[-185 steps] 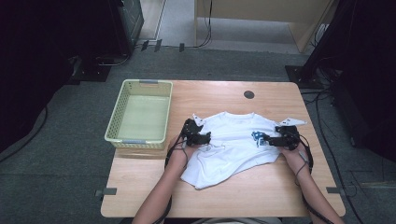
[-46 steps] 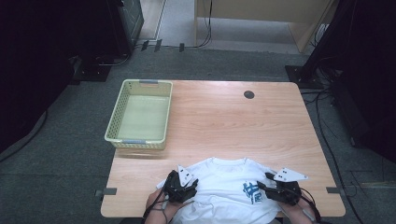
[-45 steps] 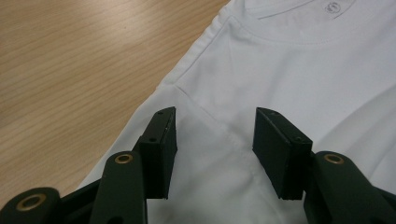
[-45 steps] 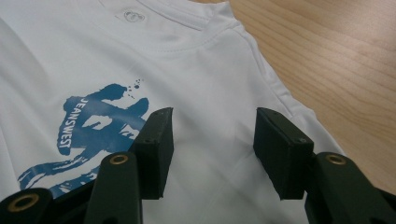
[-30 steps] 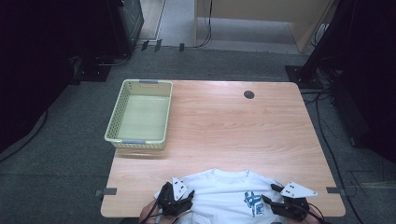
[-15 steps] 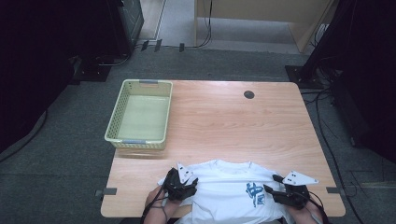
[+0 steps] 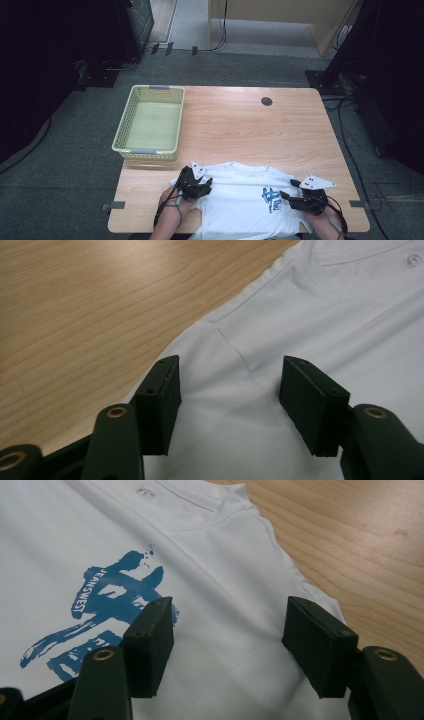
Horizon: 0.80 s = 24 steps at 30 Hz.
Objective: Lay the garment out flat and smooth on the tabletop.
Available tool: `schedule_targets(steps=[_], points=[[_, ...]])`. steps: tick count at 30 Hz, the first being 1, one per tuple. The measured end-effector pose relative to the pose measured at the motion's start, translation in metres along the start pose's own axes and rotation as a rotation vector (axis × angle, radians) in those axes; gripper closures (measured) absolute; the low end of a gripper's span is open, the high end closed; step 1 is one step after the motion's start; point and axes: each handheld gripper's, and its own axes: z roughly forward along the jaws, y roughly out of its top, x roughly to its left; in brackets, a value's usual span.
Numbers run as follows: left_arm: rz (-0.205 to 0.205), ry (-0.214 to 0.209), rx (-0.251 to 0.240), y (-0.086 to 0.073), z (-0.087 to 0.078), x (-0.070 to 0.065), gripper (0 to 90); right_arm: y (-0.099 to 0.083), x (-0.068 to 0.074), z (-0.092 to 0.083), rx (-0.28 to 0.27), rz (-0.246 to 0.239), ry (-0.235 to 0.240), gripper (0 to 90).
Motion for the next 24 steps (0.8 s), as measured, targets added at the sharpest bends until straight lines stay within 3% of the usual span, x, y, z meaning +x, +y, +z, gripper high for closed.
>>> schedule_targets(steps=[24], points=[[-0.036, 0.034, 0.001, 0.024, 0.023, 0.009, 38.6, 0.023, -0.040, 0.026, -0.025, 0.000, 0.000, 37.7]])
